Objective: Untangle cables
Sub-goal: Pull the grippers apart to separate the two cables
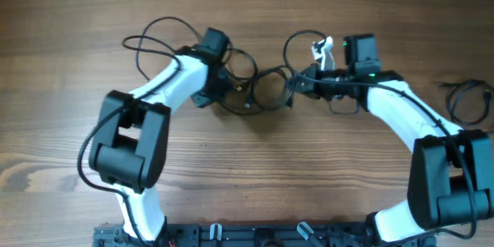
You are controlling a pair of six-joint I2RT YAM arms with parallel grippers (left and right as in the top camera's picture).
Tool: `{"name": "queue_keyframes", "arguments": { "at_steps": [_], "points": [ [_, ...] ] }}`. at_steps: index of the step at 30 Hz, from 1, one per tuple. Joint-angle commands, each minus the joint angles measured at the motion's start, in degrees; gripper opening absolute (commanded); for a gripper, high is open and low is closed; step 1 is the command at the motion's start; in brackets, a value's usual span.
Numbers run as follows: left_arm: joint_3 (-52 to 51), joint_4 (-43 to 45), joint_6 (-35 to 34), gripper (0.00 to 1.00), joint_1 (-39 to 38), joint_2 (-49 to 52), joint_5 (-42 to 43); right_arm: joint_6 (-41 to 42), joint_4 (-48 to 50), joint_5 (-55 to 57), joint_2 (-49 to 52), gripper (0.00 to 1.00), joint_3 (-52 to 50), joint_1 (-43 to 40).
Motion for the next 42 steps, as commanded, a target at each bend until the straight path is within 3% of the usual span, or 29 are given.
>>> {"name": "queue_keyframes", "arguments": {
  "at_steps": [1,8,14,19,28,33,37,40,42],
  "points": [
    [-2.73,-1.42,6.73,0.04,5.2,3.58,-4.13,2.4,4.83,-19.19,0.42,0.04,0.17,-5.05],
    [-3.15,-3.02,7.74,0.04,12.24,3.58,-11.85,10.73,8.72,-20.41,0.42,0.04,0.17,-16.74],
    [-5.53,-1.97,7.28,0.04,19.5,3.58,-12.74,10.47,8.76,-18.47,0.42,0.04,0.17,-27.63],
    [-5.9,-2.29,4.5,0.04,24.35,3.58,-10.84,8.44,5.11,-7.26,0.42,0.04,0.15,-33.73],
    [-6.27,-1.64,4.5,0.04,25.9,3.58,-8.87,3.02,-10.19,42.25,0.42,0.04,0.13,-36.44],
    [-6.27,-0.5,4.76,0.04,25.9,3.58,-3.89,2.29,-10.6,33.57,0.44,0.05,0.13,-36.33],
    [-6.27,0.63,6.34,0.04,24.7,3.58,-0.07,-5.03,-11.43,27.41,0.44,0.12,0.13,-35.93],
    [-6.27,3.61,13.07,0.04,22.56,3.58,7.15,-7.02,-11.26,33.51,0.44,0.2,0.13,-35.19],
    [-6.27,4.83,15.52,0.04,20.68,3.58,9.53,-5.66,-10.86,40.92,0.44,0.57,0.13,-34.97]
  ]
}}
